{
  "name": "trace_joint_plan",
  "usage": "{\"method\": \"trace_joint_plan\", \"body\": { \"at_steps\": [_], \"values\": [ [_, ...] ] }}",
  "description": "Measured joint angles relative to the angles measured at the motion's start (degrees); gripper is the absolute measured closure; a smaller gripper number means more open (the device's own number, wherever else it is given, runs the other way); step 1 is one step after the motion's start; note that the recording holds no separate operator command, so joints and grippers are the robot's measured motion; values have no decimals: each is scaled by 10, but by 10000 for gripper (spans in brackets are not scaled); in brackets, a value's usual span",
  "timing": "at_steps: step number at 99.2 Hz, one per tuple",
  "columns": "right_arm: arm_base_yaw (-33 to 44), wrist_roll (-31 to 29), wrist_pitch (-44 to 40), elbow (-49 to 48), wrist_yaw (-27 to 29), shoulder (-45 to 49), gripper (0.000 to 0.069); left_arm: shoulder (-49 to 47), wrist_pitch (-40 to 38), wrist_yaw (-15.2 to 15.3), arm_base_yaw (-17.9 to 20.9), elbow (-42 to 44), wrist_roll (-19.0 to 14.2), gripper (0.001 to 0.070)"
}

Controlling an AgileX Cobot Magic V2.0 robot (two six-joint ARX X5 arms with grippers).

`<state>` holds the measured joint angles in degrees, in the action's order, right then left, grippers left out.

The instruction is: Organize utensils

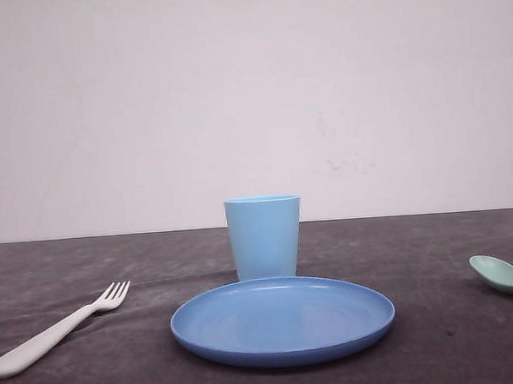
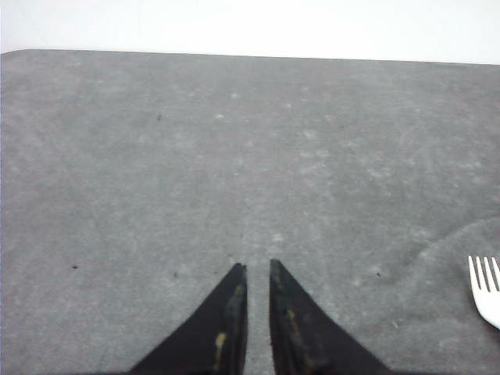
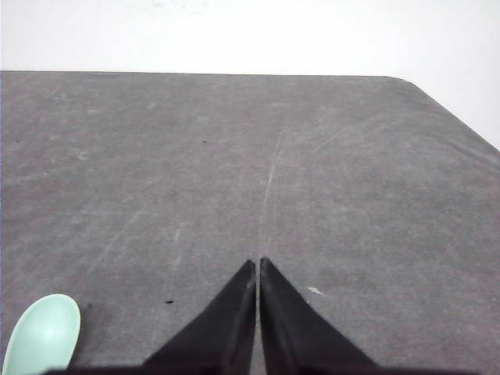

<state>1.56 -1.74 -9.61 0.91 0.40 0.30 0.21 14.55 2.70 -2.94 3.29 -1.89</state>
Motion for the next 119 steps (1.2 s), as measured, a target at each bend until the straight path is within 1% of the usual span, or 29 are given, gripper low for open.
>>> {"method": "trace_joint_plan", "body": {
  "at_steps": [17, 29, 36, 41, 56, 73, 84, 95, 101, 110, 119],
  "values": [
    [0, 0, 4, 0, -4, 0, 685, 0, 0, 0, 0, 0, 0, 683],
    [0, -3, 31, 0, -4, 0, 685, 0, -1, 0, 0, 0, 0, 683],
    [0, -16, 40, 0, -6, 0, 685, 0, -4, 0, 0, -1, -4, 683],
    [0, -37, 39, 0, -15, 0, 685, 0, -7, 0, 0, -2, -16, 683],
    [0, -119, 39, 0, -66, 0, 685, 0, -9, 0, 0, -2, -71, 683],
    [0, -172, 46, 0, -81, 0, 685, 0, -10, 0, 0, -3, -114, 683],
    [0, -209, 46, 0, -105, 0, 685, 0, -9, -2, 0, -3, -141, 685],
    [0, -229, 7, 15, -112, 0, 685, 1, 4, -21, 0, 3, -158, 685],
    [0, -236, -15, 37, -111, 6, 685, 6, 21, -25, 0, 17, -167, 685],
    [0, -239, -39, 90, -110, 32, 685, 28, 29, -26, 0, 63, -179, 685],
    [0, -235, -61, 155, -110, 83, 685, 64, 31, -33, 0, 127, -181, 685]
  ]
}}
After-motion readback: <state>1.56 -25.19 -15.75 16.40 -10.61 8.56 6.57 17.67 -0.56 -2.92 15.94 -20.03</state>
